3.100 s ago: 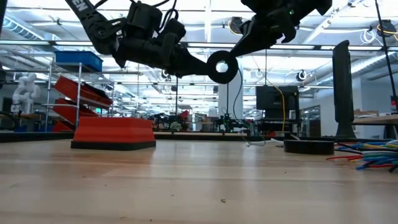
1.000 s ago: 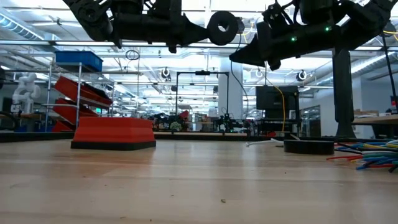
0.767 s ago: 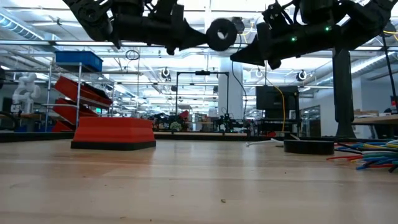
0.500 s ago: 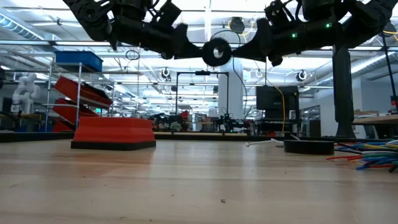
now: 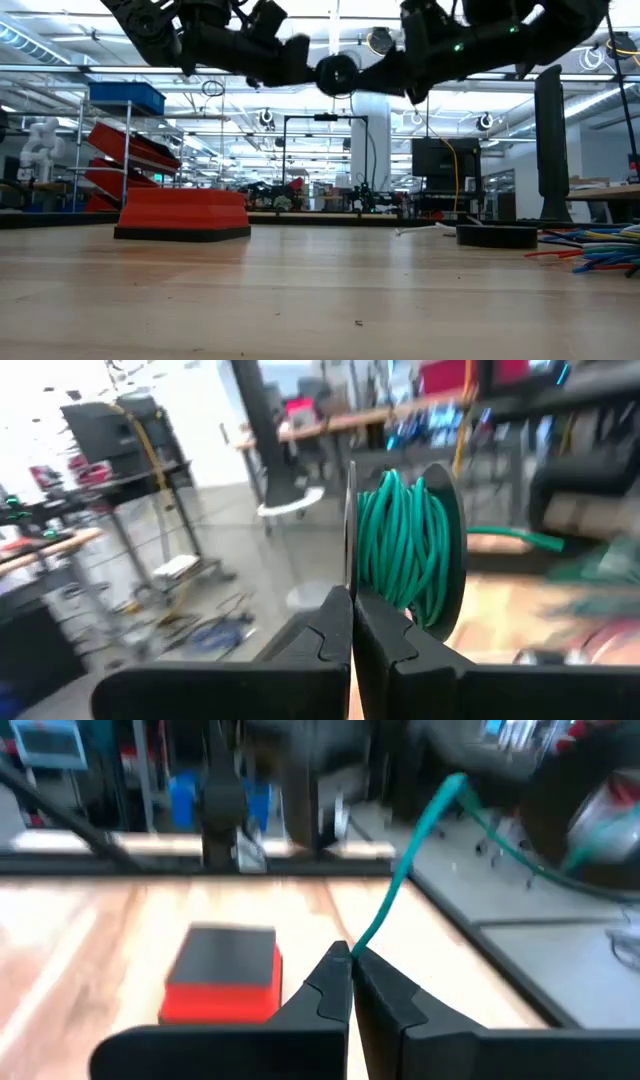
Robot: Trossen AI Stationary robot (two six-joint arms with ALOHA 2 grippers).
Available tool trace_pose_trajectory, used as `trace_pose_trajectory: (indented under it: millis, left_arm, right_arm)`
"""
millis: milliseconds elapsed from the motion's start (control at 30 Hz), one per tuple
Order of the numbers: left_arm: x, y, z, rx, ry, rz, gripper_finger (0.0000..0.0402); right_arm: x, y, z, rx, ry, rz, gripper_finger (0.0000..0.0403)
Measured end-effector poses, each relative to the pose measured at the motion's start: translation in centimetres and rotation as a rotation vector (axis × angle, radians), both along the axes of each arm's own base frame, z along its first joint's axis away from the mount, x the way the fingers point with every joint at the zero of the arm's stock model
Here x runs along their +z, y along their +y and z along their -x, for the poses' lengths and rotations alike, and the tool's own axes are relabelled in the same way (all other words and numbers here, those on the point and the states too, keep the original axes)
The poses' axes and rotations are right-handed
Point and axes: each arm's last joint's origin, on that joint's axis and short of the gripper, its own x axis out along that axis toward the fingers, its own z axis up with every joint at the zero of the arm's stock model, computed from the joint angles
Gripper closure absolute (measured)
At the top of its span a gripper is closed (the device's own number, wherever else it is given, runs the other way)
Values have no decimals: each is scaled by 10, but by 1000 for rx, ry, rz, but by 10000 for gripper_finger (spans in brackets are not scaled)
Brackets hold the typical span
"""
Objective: Coiling cords
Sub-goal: Uncoil the green wire cable from the spool
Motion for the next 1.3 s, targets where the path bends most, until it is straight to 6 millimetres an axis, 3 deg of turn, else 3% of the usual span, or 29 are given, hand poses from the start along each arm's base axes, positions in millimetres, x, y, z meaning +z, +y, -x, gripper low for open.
trace_pose_trajectory:
  millis: [133,300,567,733,1000,1300]
  left_arm:
    - [2,-2,-1,-89,-48,49,401]
    - [-1,-5,-2,-164,-33,87,401]
    - [-11,-5,3,-138,155,84,401]
    - [-14,-3,6,-42,237,38,401]
    - [-19,4,10,82,338,-12,401]
    - [-16,14,14,206,323,-43,401]
  right_arm:
    - [-13,-9,-5,-109,80,-11,403]
    - [-18,-25,4,-281,177,-22,403]
    - [14,-27,30,-456,151,46,403]
    - [33,-17,36,-373,64,63,403]
    - [46,8,32,-207,-45,104,403]
    - [39,35,25,-9,-46,94,403]
